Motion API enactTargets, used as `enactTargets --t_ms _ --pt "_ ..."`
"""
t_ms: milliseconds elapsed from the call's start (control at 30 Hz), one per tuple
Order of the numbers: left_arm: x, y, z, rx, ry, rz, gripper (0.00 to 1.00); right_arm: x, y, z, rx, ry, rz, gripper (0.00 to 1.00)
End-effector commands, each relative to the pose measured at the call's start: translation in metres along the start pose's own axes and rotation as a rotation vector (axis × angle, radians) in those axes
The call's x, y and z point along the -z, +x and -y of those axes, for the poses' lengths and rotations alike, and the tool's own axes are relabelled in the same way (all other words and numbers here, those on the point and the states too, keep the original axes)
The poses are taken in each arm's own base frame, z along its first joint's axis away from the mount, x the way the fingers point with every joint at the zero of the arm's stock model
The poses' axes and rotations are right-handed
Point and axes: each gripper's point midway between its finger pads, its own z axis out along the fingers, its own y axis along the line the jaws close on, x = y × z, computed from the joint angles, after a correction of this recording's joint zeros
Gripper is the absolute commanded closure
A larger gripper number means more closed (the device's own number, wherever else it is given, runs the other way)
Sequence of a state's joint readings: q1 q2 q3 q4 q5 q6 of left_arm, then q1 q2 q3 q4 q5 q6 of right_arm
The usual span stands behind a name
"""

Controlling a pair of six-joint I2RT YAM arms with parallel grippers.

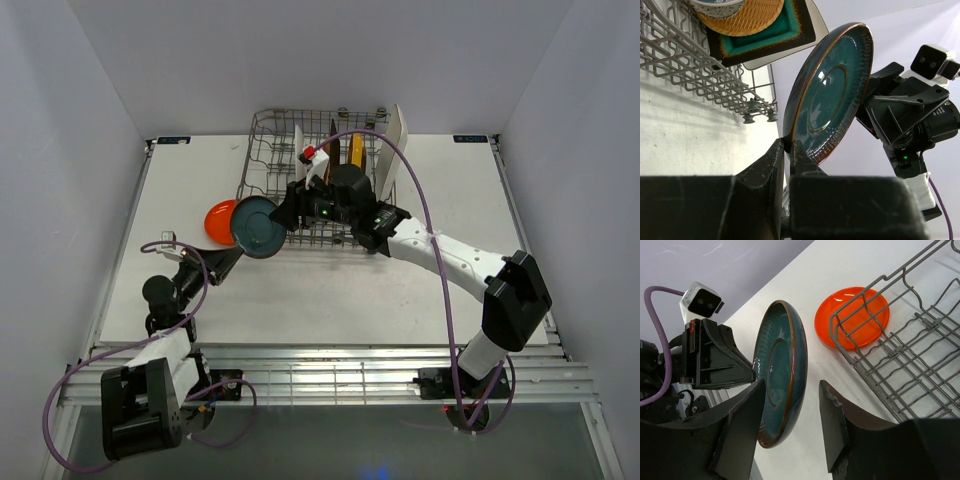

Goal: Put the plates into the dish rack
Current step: Insert the plate into the dish rack.

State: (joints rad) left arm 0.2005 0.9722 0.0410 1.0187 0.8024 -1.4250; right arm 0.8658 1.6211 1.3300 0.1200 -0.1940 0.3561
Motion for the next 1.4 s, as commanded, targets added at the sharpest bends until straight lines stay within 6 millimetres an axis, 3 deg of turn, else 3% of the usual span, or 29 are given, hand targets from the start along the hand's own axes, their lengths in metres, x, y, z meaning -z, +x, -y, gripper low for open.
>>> enactTargets --t_ms 0,400,633,767,867,1000,1100,1367 --pt "-0.002 -0.002 0.019 -0.074 0.07 0.0 1.0 -0.001 -0.023 -0.014 0.028 -0.035 0.047 0.47" --pt "-0.002 0.0 0.02 -0.069 0.073 -0.01 1.0 -0.002 -0.02 -0.014 0.029 -0.033 0.037 0.64" --pt "-0.003 0.0 0.019 -0.064 0.068 -0.011 1.0 0.0 -0.019 -0.012 0.027 -0.019 0.034 0.92" --pt "-0.003 0.0 0.018 -0.061 0.066 -0.016 1.0 0.002 -0.02 -0.011 0.024 -0.007 0.042 0.92" --pt "-0.004 0.0 0.019 -0.059 0.067 -0.023 0.88 0.002 -0.02 -0.009 0.021 0.003 0.046 0.92" --pt "-0.005 0.0 0.018 -0.054 0.067 -0.031 0.55 0.003 -0.025 -0.007 0.016 0.021 0.059 0.92" --pt "-0.006 0.0 0.016 -0.046 0.061 -0.032 0.38 0.003 -0.028 -0.007 0.013 0.028 0.066 0.92" --pt "-0.004 0.003 0.012 -0.038 0.053 -0.035 0.27 0.005 -0.04 -0.005 0.014 0.061 0.086 0.92"
